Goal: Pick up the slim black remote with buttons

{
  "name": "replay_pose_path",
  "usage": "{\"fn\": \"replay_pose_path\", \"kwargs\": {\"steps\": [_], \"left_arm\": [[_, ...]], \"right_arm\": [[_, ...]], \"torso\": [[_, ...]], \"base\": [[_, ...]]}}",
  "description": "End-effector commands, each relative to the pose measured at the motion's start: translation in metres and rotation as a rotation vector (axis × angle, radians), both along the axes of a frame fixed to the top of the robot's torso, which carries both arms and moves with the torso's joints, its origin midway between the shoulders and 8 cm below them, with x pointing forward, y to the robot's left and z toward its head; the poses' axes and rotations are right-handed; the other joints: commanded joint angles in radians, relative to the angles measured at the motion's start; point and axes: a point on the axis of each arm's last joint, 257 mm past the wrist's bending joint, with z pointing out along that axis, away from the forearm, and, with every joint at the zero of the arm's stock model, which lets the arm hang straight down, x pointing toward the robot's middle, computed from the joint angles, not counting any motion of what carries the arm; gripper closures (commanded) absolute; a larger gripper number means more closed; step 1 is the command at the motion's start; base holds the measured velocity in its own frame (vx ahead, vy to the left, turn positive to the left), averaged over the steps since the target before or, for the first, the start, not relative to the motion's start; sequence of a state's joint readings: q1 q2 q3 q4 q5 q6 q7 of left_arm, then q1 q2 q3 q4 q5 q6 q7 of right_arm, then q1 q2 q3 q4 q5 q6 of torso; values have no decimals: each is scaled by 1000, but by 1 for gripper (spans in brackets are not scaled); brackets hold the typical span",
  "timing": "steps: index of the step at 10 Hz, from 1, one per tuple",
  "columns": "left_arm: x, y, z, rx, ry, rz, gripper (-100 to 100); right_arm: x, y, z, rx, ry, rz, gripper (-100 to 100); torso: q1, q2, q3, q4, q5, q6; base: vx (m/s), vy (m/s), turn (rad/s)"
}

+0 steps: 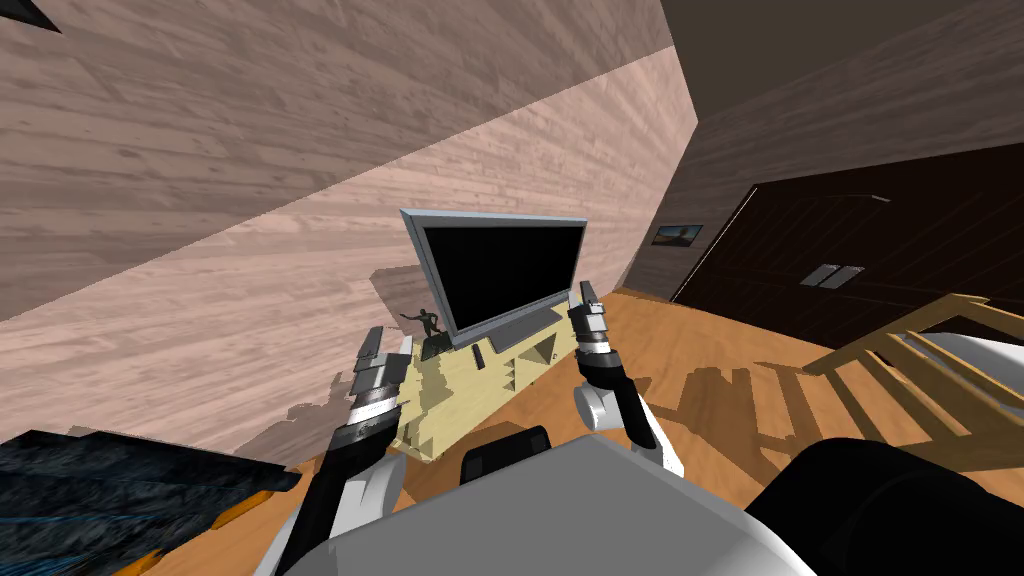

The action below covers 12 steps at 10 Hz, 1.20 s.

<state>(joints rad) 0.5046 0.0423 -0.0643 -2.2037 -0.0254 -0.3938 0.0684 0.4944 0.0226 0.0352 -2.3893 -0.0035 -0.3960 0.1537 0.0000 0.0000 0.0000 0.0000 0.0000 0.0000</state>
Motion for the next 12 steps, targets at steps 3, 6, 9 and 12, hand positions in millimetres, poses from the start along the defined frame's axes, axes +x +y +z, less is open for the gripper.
{"fn": "replay_pose_path", "kwargs": {"steps": [3, 6, 9, 12], "left_arm": [[15, -12, -14, 18, 53, -76, -100], [32, -25, -37, 35, 136, -152, -100], [46, -34, -60, 53, 214, -204, -100], [58, -40, -88, 80, 310, -251, -100]], "right_arm": [[0, 0, 0, 0, 0, 0, 0], [0, 0, 0, 0, 0, 0, 0], [0, 0, 0, 0, 0, 0, 0], [0, 0, 0, 0, 0, 0, 0]], "torso": [[-3, 0, 0, 0, -1, 0], [-5, 0, 0, 0, -1, 1], [-3, -1, 0, 0, -1, 0], [-3, -1, 0, 0, -1, 0]], "base": [[3, -48, -139], [2, -77, -196], [14, -51, -132], [14, -53, -178]]}}
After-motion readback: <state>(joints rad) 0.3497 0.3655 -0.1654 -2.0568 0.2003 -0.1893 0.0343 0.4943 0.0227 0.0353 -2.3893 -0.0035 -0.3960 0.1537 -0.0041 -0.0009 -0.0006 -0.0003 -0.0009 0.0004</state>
